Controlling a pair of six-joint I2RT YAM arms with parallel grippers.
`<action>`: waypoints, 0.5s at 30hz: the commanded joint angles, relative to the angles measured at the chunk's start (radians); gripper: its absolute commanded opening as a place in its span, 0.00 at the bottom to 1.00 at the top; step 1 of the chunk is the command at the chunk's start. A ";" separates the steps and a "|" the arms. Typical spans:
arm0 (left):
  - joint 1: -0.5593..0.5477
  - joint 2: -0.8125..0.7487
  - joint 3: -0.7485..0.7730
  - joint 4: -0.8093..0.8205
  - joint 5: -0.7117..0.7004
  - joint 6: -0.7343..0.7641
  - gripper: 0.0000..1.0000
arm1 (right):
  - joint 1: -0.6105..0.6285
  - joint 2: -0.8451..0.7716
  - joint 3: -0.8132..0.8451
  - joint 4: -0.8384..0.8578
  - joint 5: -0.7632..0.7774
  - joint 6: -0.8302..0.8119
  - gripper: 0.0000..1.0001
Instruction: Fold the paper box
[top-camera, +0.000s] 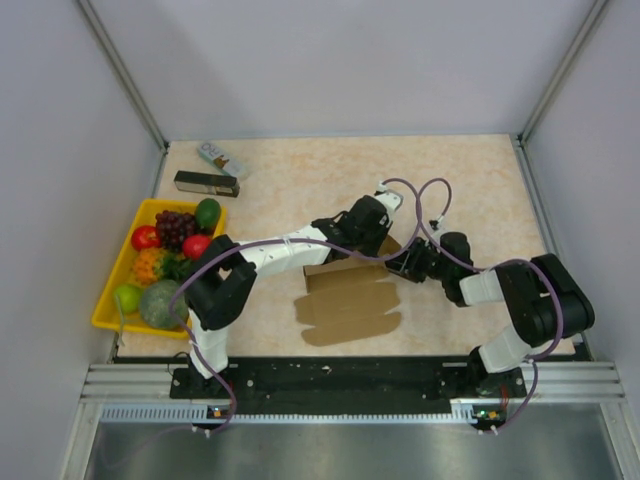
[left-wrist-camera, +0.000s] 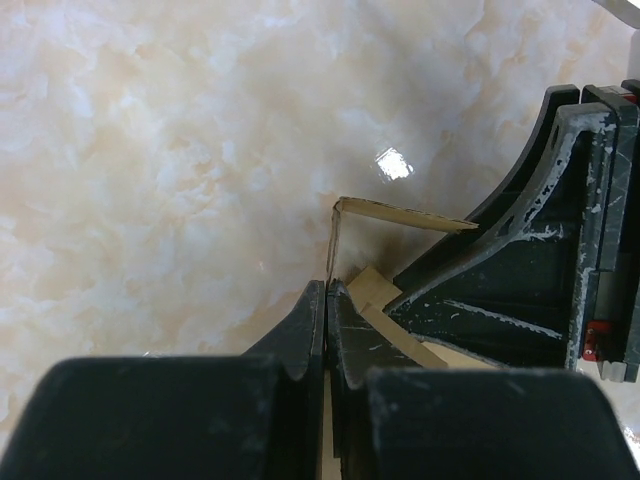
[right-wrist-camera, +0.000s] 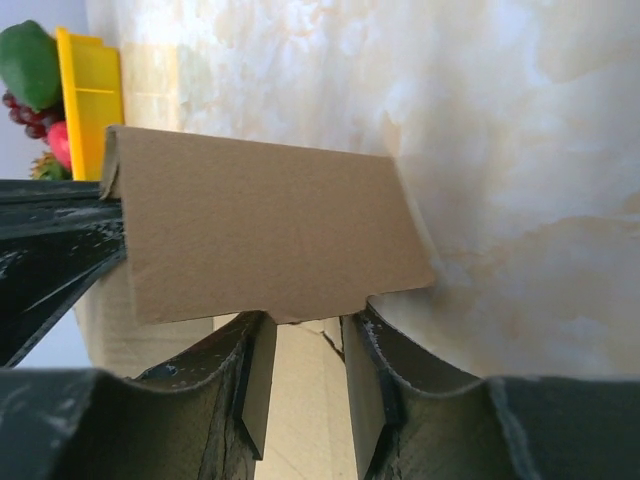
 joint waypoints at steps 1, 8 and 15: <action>0.000 -0.018 -0.028 -0.020 -0.019 -0.006 0.00 | 0.006 -0.021 -0.023 0.143 -0.057 0.058 0.31; 0.000 -0.018 -0.027 -0.013 -0.011 -0.010 0.00 | 0.035 -0.032 -0.017 0.125 -0.054 0.064 0.23; 0.000 -0.017 -0.024 -0.013 -0.014 -0.014 0.00 | 0.104 -0.021 -0.005 0.111 -0.007 0.087 0.20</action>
